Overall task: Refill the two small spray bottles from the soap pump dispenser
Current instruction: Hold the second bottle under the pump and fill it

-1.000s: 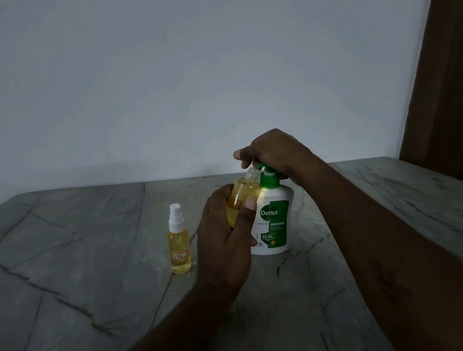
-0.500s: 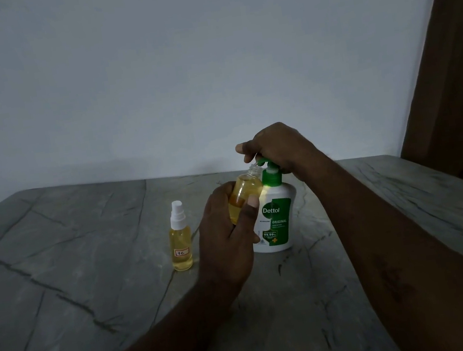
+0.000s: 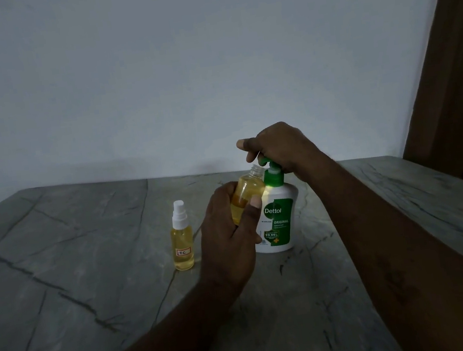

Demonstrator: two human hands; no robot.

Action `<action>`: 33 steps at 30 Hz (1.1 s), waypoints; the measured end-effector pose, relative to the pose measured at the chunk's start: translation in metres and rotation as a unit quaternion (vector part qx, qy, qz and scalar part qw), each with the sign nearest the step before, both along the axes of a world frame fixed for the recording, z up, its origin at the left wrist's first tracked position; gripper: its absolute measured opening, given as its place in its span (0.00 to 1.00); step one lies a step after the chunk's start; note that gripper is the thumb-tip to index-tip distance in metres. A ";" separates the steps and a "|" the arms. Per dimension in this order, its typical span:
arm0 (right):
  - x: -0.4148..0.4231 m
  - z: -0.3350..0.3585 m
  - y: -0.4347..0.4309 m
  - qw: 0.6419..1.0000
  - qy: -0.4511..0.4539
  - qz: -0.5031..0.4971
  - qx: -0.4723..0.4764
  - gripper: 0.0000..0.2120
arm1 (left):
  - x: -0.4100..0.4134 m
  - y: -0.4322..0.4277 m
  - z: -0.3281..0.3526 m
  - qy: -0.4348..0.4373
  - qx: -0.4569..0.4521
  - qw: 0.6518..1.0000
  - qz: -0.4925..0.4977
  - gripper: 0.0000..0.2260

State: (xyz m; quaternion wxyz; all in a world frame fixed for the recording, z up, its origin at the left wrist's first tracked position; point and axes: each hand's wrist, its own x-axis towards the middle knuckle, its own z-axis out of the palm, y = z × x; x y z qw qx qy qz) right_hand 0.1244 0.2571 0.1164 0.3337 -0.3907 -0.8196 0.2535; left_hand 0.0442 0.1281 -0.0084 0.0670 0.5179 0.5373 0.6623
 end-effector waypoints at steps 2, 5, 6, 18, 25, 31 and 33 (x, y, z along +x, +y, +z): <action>0.001 0.001 0.000 1.000 0.005 -0.003 -0.002 0.18 | 0.000 0.000 0.000 0.002 0.001 1.000 0.002 0.20; 0.001 0.001 0.000 1.000 0.007 -0.002 -0.008 0.18 | 0.000 0.000 0.000 0.003 0.001 1.000 0.004 0.19; 0.001 0.001 0.000 1.000 0.006 -0.002 -0.010 0.18 | 0.000 0.000 0.000 0.003 0.001 1.000 0.005 0.19; -0.001 0.001 -0.001 0.999 -0.009 0.015 -0.044 0.18 | 0.001 -0.001 0.002 0.002 0.003 1.000 0.003 0.20; 0.000 0.001 -0.002 1.000 0.000 0.006 -0.014 0.21 | 0.001 0.000 0.001 0.002 0.000 1.000 0.006 0.19; 0.000 0.002 -0.001 1.000 0.004 0.007 -0.020 0.20 | 0.000 0.000 0.002 0.003 0.002 1.000 0.005 0.20; 0.000 0.002 0.000 1.000 -0.004 0.009 -0.028 0.19 | 0.000 0.001 0.001 0.004 0.003 1.000 0.004 0.18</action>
